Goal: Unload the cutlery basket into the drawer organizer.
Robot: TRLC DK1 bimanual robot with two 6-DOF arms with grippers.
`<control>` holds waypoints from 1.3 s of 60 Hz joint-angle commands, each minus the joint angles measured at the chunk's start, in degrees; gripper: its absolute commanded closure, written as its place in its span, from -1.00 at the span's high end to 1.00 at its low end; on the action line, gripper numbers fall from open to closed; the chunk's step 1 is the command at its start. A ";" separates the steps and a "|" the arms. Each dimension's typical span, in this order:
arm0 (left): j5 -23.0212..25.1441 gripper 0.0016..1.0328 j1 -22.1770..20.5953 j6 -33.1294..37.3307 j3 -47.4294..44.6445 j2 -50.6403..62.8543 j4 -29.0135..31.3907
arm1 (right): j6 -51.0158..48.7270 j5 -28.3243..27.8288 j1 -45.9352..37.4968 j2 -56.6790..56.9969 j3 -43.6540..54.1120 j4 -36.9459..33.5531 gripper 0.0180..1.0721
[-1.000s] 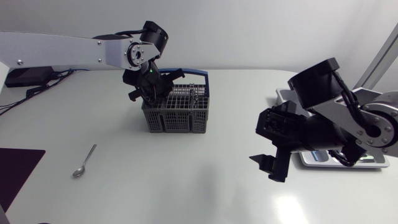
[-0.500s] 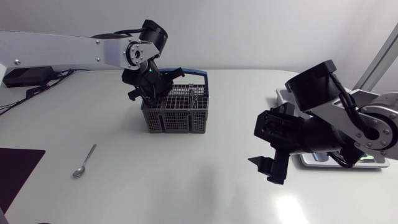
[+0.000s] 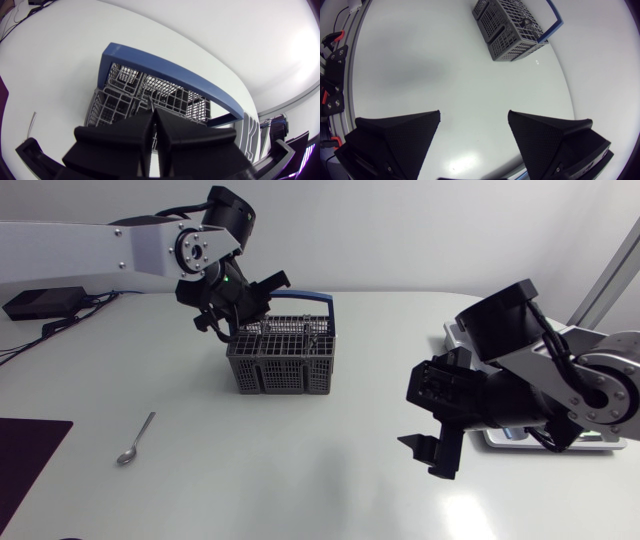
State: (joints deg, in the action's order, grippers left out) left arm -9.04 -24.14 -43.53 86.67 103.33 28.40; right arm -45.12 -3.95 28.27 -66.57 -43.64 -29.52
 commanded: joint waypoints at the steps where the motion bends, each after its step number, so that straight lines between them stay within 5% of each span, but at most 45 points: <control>1: -1.25 -0.92 -0.56 -0.07 -2.47 -3.05 -0.63 | 1.44 0.69 0.64 -0.32 1.89 0.43 0.85; 47: -1.51 -0.92 -2.67 3.71 -9.51 -17.46 -3.88 | 2.50 1.13 1.96 1.97 2.42 0.43 0.85; 62: 14.66 -0.92 -3.37 9.25 -13.55 -24.67 -5.11 | 2.32 -0.27 1.87 5.83 2.24 0.43 0.85; 78: 23.72 -0.92 -5.92 14.70 -17.33 -26.95 -5.55 | 2.32 -7.13 -1.64 9.08 1.36 -0.89 0.85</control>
State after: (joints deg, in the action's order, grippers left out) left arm 13.13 -28.60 -31.53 71.40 77.14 23.46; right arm -43.88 -9.56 27.68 -58.59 -42.63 -29.71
